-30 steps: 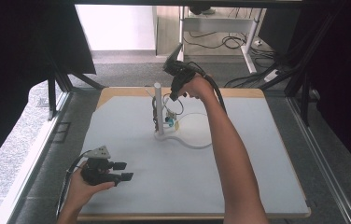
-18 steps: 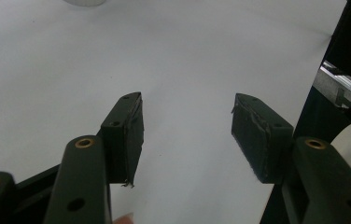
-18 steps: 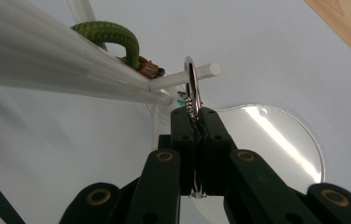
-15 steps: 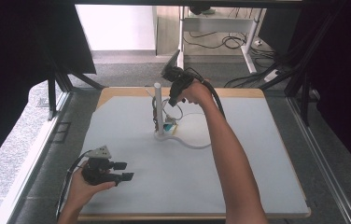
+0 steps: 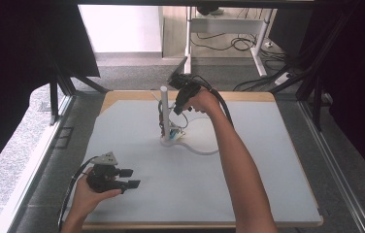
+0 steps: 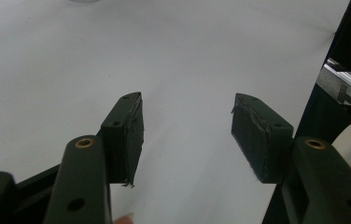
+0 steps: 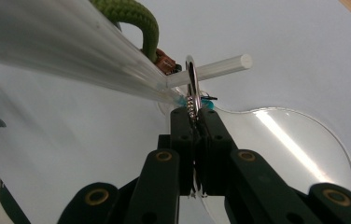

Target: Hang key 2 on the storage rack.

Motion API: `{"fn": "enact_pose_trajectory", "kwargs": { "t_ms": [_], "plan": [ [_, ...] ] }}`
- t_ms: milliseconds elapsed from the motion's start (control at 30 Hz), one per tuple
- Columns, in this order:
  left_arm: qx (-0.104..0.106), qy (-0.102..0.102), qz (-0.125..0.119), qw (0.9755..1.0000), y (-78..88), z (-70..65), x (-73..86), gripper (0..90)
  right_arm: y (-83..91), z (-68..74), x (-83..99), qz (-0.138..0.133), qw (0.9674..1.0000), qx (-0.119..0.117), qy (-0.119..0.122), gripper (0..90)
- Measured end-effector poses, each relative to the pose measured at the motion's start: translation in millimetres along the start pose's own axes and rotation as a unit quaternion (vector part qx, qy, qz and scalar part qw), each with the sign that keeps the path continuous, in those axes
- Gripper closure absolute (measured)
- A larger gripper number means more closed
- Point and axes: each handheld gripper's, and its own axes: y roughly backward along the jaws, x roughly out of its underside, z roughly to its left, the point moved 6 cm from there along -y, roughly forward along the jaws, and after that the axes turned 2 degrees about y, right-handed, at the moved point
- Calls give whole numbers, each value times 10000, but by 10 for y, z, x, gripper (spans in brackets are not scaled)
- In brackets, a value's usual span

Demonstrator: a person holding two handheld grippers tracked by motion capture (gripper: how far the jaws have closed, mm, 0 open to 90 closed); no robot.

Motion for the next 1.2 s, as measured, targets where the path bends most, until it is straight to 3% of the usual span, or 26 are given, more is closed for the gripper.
{"fn": "enact_pose_trajectory", "kwargs": {
  "t_ms": [433, 633, 767, 1167, 1200],
  "plan": [
    [-10, -3, 42, 10000, -17, 2, 3, 442, 59, 31, 59, -125, 9999, -80, 29, 777],
    [-21, -13, 41, 10000, -19, -1, 4, 442, 178, 25, 176, -249, 9997, 35, 9, 628],
    [-48, -9, 48, 10000, -18, 5, 3, 441, 286, 0, 284, -509, 9985, 192, 52, 558],
    [-124, -8, 84, 9999, -37, 11, 8, 441, 434, 17, 751, -1015, 9945, 226, 125, 472],
    [-145, -14, 93, 9999, -30, 14, 10, 441, 456, 23, 849, -1121, 9933, 231, 142, 467]
  ]
}}
